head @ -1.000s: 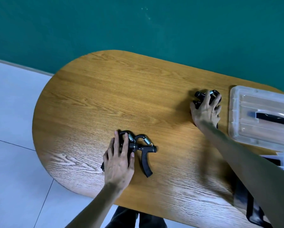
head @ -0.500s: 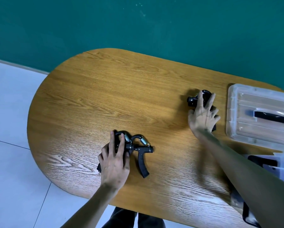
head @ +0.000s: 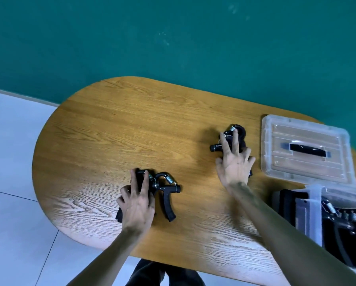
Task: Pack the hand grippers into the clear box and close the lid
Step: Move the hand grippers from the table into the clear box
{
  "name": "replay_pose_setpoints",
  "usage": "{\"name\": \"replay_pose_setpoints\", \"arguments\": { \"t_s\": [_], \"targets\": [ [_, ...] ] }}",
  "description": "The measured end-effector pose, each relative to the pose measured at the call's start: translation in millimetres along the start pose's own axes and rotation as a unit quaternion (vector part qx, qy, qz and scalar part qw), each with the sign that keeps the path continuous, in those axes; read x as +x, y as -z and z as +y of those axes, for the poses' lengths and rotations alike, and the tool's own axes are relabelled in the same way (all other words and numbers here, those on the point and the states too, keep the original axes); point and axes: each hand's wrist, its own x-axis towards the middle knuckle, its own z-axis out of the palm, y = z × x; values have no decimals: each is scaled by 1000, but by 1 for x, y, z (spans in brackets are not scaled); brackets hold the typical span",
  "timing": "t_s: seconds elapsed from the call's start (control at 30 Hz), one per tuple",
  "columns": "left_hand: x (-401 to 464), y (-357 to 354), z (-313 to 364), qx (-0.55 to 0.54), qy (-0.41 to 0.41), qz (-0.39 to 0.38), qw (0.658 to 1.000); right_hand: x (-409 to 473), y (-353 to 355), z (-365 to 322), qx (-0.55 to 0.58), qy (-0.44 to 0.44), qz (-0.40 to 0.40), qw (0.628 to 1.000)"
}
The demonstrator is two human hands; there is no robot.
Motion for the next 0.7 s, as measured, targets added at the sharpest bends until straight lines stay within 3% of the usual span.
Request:
{"name": "replay_pose_setpoints", "arguments": {
  "t_s": [0.43, 0.7],
  "targets": [
    [-20, 39, 76, 21, -29, 60, 998, -62, 53, 27, 26, 46, 9, 999],
    [-75, 68, 175, -8, -23, 110, 994, -107, 118, 82, 53, 67, 41, 996]
  ]
}}
